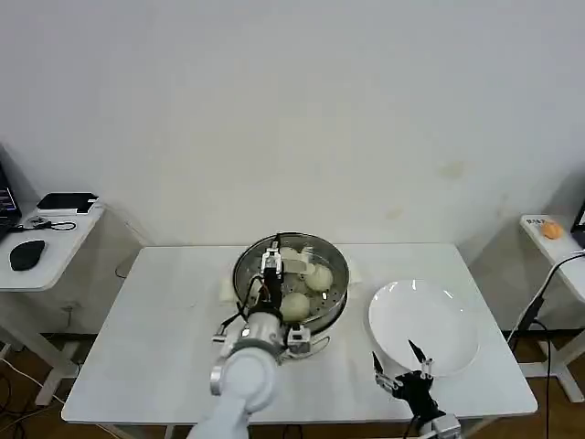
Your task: Take steamed baozi put them in steamer then cover it.
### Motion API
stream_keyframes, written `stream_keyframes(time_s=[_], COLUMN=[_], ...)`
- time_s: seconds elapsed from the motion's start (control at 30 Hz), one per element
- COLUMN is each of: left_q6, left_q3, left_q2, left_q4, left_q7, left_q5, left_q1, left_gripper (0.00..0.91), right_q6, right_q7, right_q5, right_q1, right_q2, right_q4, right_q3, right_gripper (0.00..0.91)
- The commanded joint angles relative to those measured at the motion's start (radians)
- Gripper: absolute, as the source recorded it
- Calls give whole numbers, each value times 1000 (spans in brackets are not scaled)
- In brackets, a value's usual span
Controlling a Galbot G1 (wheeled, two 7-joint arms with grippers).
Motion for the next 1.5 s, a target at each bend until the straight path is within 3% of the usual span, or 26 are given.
stream_keyframes(time_s=[0.03,0.13,0.27,0.37,0.47,0.57,0.7,0.9,1.5], left_q6=[-38,-54,-114,-373,-488,-478,-395,-413,-421], left_q3=[-52,-126,-267,-399,-486,-532,-551,-587,-588], left_q2=[192,226,313,295,262,257,238,203,200], left_q4=[-302,-349,-303,-190,-75,-70,-78,-57,-30], left_q7=[-44,-145,-354,-441,-498,-534,-538,-505,-471], left_q5=[-240,-446,-1180,-1604,-1774,-1829,-1828,-1741,-1689], left_q1=[164,231,332,393,438,515,579,628,631], left_gripper=[907,907,907,907,907,907,907,907,907], right_q6=[1,3,-8,-13,-13,-19,-32,-32,-20], right_q7=[2,3,10,14,17,19,25,30,30], right_q5=[7,22,44,46,48,58,76,84,70], right_q1=[-1,-5,-6,-8,-15,-34,-55,-81,-87], right_q2=[-12,-25,-28,-30,-32,-44,-60,-70,-57], right_q4=[-7,-5,11,15,17,41,67,85,92], right_q3=[1,4,-3,-9,-13,-16,-18,-30,-50], right_gripper=[907,907,907,907,907,907,907,907,907])
